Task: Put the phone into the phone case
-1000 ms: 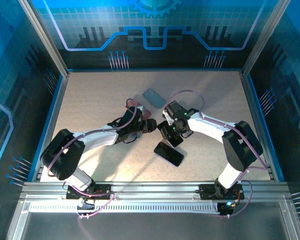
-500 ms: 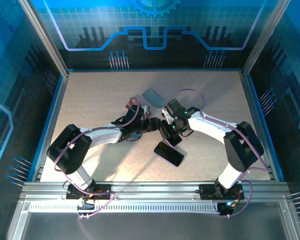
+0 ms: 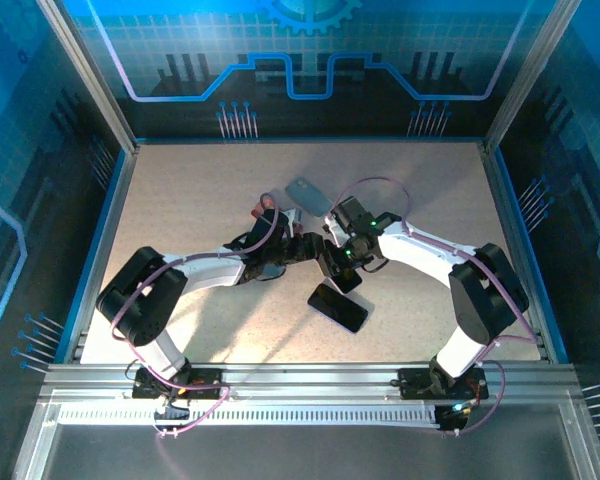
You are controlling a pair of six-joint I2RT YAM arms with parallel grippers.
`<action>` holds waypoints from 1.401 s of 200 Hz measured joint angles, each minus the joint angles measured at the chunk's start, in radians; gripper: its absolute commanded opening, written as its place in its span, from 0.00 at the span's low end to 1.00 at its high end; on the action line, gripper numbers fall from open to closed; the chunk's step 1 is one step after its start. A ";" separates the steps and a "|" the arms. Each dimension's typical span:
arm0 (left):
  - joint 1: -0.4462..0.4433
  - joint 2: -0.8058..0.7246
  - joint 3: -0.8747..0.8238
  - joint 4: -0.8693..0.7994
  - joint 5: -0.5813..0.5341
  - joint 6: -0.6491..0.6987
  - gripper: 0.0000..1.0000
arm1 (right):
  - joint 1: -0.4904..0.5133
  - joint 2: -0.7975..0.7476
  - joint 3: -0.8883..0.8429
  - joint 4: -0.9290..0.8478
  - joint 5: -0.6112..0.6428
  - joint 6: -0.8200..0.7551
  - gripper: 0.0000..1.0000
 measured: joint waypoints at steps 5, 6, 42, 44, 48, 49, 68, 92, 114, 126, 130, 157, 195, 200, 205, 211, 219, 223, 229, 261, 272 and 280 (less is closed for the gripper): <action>0.000 0.000 0.000 0.001 0.000 -0.001 0.51 | -0.003 -0.001 0.000 -0.001 -0.003 0.000 0.57; 0.000 0.000 0.000 0.002 0.000 -0.001 0.51 | -0.003 -0.002 0.000 -0.001 -0.004 0.000 0.57; 0.002 0.000 -0.017 0.019 0.004 -0.024 0.52 | -0.017 -0.019 0.000 0.002 -0.010 0.003 0.57; 0.002 0.000 -0.019 0.019 0.004 -0.025 0.52 | -0.017 -0.021 0.000 0.002 -0.010 0.003 0.57; 0.002 0.001 -0.021 0.020 0.004 -0.026 0.52 | -0.019 -0.022 0.000 0.002 -0.010 0.003 0.57; 0.002 0.001 -0.022 0.020 0.004 -0.026 0.53 | -0.019 -0.023 0.000 0.002 -0.010 0.003 0.57; 0.002 0.002 -0.030 0.020 0.004 -0.026 0.54 | -0.023 -0.024 0.000 0.002 -0.010 0.003 0.57; 0.003 0.003 -0.030 0.020 0.004 -0.026 0.54 | -0.023 -0.025 0.000 0.002 -0.011 0.003 0.57; 0.003 0.008 -0.030 0.026 0.012 -0.030 0.52 | -0.023 -0.025 0.000 -0.001 -0.011 0.003 0.56; 0.003 0.013 -0.030 0.035 0.019 -0.034 0.52 | -0.023 -0.025 0.000 -0.002 -0.010 0.003 0.56; 0.003 0.015 -0.030 0.039 0.021 -0.036 0.52 | -0.023 -0.026 0.000 -0.003 -0.011 0.003 0.56; 0.004 0.031 -0.029 0.066 0.035 -0.052 0.49 | -0.023 -0.026 0.000 -0.005 -0.011 0.004 0.56; 0.004 0.050 -0.029 0.090 0.049 -0.068 0.44 | -0.023 -0.026 0.000 -0.006 -0.014 0.008 0.56; 0.004 0.051 -0.029 0.092 0.051 -0.070 0.44 | -0.023 -0.026 0.000 -0.006 -0.015 0.010 0.56; 0.004 0.053 -0.029 0.095 0.053 -0.071 0.44 | -0.023 -0.026 0.000 -0.006 -0.017 0.010 0.56; 0.004 0.055 -0.029 0.098 0.053 -0.075 0.44 | -0.023 -0.026 0.000 -0.006 -0.018 0.010 0.56; 0.004 0.058 -0.029 0.105 0.054 -0.076 0.43 | -0.023 -0.026 0.000 -0.006 -0.018 0.010 0.56; 0.004 0.060 -0.029 0.106 0.055 -0.078 0.43 | -0.023 -0.026 0.000 -0.006 -0.018 0.010 0.56; 0.004 0.062 -0.029 0.111 0.055 -0.078 0.42 | -0.023 -0.026 0.000 -0.006 -0.019 0.010 0.56; 0.006 0.067 -0.029 0.129 0.056 -0.087 0.34 | -0.023 -0.026 0.014 -0.012 -0.035 0.011 0.56; 0.006 0.067 -0.028 0.135 0.055 -0.089 0.29 | -0.023 -0.026 0.018 -0.013 -0.038 0.010 0.56; 0.006 0.067 -0.027 0.140 0.056 -0.094 0.26 | -0.023 -0.026 0.019 -0.012 -0.040 0.011 0.56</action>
